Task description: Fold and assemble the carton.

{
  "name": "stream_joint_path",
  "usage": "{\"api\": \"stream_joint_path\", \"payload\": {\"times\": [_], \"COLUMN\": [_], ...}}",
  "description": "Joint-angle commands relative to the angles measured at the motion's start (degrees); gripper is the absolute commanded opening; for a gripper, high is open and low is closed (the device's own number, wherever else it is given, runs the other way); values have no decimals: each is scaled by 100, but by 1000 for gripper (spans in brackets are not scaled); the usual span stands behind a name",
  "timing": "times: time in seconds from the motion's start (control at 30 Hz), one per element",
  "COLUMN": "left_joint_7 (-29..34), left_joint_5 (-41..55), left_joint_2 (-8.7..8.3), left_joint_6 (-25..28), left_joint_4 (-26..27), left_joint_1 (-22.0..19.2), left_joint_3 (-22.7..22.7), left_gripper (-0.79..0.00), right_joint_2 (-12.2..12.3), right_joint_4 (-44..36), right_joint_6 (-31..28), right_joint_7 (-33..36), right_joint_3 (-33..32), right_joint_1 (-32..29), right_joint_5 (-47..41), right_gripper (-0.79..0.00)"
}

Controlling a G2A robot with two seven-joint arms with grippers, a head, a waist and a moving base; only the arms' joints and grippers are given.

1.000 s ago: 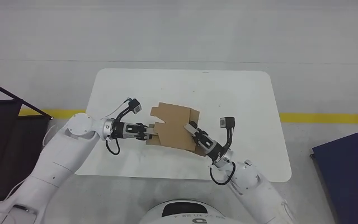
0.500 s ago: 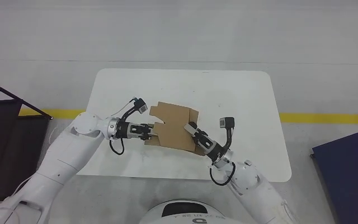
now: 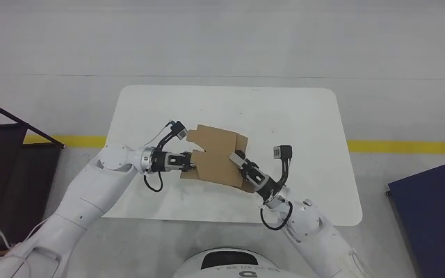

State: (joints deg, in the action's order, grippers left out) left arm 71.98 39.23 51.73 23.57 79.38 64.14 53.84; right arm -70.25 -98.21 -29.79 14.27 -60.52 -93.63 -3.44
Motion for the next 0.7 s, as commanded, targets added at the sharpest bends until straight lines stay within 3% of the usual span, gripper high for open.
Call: {"api": "stream_joint_path", "payload": {"times": [0.0, 0.17, 0.37, 0.47, 0.5, 0.57, 0.63, 0.67], "left_joint_7": [11, -11, -66, -58, -48, -16, 73, 136], "left_joint_5": [-17, -80, -256, -266, -266, -217, -132, -86], "left_joint_2": [8, 27, 33, 30, 29, 30, 35, 38], "left_joint_6": [-19, -60, -127, -127, -122, -81, 12, 81], "left_joint_4": [-10, -25, 116, 157, 159, 161, 147, 144], "left_joint_1": [7, 32, 50, 91, 106, 135, 158, 166], "left_joint_3": [12, 41, 112, 167, 186, 226, 258, 271], "left_gripper": [-465, -579, -613, -733, -785, -785, -785, -785], "right_joint_2": [-1, -8, -20, -25, -27, -29, -28, -28], "right_joint_4": [-2, 5, 37, 52, 54, 62, 64, 65], "right_joint_6": [-12, 5, 104, 124, 118, 90, 56, 29], "right_joint_7": [3, 6, 17, 26, 26, 32, 46, 46], "right_joint_3": [6, 37, 98, 127, 133, 142, 144, 140], "right_joint_1": [-7, -8, 32, 48, 51, 50, 48, 41], "right_joint_5": [1, 46, 139, 185, 190, 196, 191, 177], "right_gripper": [-785, -785, -785, -493, -431, -385, -256, -231]}}
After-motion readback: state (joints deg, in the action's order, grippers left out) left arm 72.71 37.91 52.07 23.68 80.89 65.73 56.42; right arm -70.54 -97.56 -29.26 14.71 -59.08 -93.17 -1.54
